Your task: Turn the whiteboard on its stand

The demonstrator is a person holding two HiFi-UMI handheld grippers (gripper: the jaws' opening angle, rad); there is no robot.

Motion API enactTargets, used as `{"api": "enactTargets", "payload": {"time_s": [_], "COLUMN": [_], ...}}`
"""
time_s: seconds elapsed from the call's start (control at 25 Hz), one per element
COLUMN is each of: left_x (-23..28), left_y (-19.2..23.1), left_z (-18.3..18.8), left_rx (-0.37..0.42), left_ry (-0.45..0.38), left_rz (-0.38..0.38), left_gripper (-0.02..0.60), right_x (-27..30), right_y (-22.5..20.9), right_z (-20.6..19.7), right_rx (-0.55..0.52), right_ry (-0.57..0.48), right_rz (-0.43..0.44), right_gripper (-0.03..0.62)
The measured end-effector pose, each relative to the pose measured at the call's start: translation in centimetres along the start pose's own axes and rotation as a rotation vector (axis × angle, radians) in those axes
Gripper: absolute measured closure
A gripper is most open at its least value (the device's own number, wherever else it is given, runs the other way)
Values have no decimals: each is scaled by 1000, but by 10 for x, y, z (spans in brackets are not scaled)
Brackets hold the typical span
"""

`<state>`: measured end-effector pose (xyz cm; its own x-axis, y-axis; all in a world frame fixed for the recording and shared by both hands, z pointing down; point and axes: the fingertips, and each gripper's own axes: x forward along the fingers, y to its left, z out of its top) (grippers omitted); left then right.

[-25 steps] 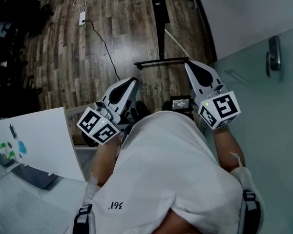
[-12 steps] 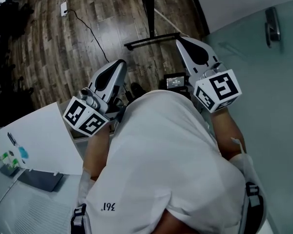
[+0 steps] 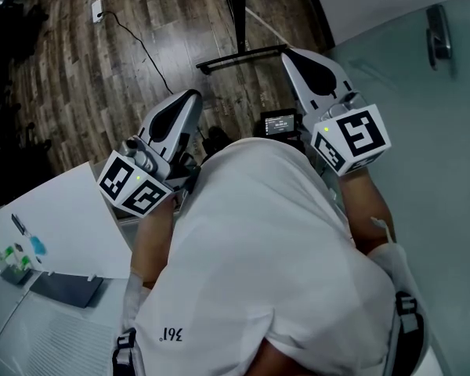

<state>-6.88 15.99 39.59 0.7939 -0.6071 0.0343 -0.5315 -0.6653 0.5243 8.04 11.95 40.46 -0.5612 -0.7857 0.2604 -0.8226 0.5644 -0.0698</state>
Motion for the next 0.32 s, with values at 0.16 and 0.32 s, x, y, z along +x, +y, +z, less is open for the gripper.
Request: {"api": "enactTargets", "payload": {"time_s": [0.16,0.32], "left_x": [-2,0], "left_y": [-1,-4], "left_z": [-1,-1], "left_rx": [0,2], "left_ry": [0,0], "left_rz": [1,0], "left_gripper": [574,574], "right_x": [0,-1], "right_y": [0,-1], "right_z": [0,1], "right_rx": [-7,-18], "right_ry": [-1,-2], "right_rz": [-2,0], "right_gripper": [568,568]}}
